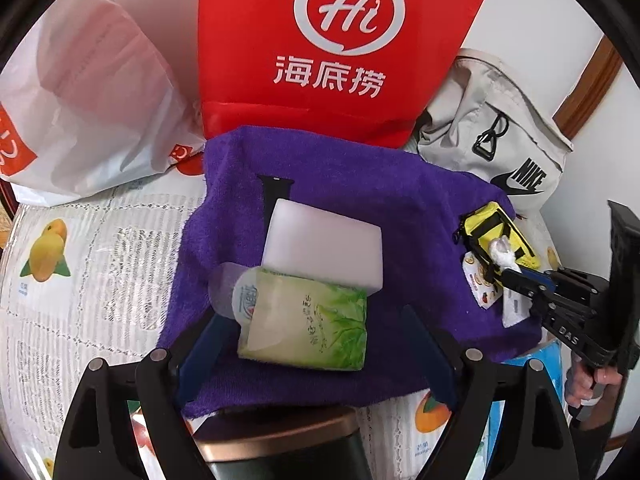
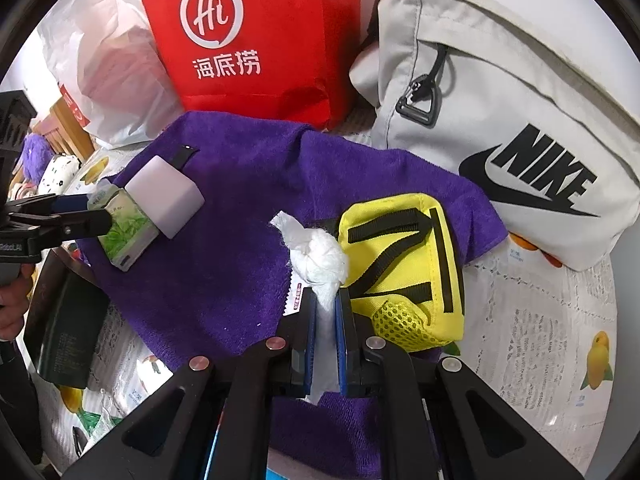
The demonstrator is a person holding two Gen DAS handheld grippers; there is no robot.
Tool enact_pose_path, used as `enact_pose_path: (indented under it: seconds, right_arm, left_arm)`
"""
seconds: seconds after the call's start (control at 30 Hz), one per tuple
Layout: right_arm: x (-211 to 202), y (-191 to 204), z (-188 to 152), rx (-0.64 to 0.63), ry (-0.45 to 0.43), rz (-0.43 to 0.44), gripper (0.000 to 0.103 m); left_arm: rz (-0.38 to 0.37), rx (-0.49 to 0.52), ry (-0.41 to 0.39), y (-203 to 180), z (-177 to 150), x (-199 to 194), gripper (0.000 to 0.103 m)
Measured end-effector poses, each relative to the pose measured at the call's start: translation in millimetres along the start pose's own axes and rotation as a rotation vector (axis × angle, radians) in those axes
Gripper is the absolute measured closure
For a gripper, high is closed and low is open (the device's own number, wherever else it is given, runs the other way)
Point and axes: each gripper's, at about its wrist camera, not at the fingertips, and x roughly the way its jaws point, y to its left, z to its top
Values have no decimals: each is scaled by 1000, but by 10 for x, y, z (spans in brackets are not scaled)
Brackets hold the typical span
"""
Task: Organize soft objects
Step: 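Release the packet with the left tool while the right tool releases the cloth, then withdraw both open tools from the towel toward the remaining items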
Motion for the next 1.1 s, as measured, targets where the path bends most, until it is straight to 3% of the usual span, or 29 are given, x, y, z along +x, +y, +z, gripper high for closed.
enact_pose_path:
  seconds: [0.13, 0.2, 0.27, 0.43, 0.63, 0.97, 1.1]
  right_arm:
    - [42, 1, -3, -7, 17, 21, 81]
    - [32, 11, -27, -11, 23, 26, 65]
    - [-5, 32, -49, -11, 18, 22, 59]
    - [-229, 89, -110, -7, -17, 9, 53]
    - [-678, 179, -292, 33, -91, 15, 52]
    - [-1418, 546, -917, 57, -172, 11, 52]
    - [-1645, 697, -1233, 63, -196, 23, 44]
  left_arm:
    - [-17, -2, -17, 11, -44, -135, 16]
    - [-15, 7, -16, 6, -74, -192, 16]
    - [-13, 17, -22, -5, -110, -257, 16]
    - [-23, 6, -48, -5, -249, -467, 16]
    - [-83, 4, -143, -37, -572, -848, 16]
    - [-74, 62, -105, -220, -1215, -1196, 16]
    - [-62, 90, -83, -300, -1493, -1255, 16]
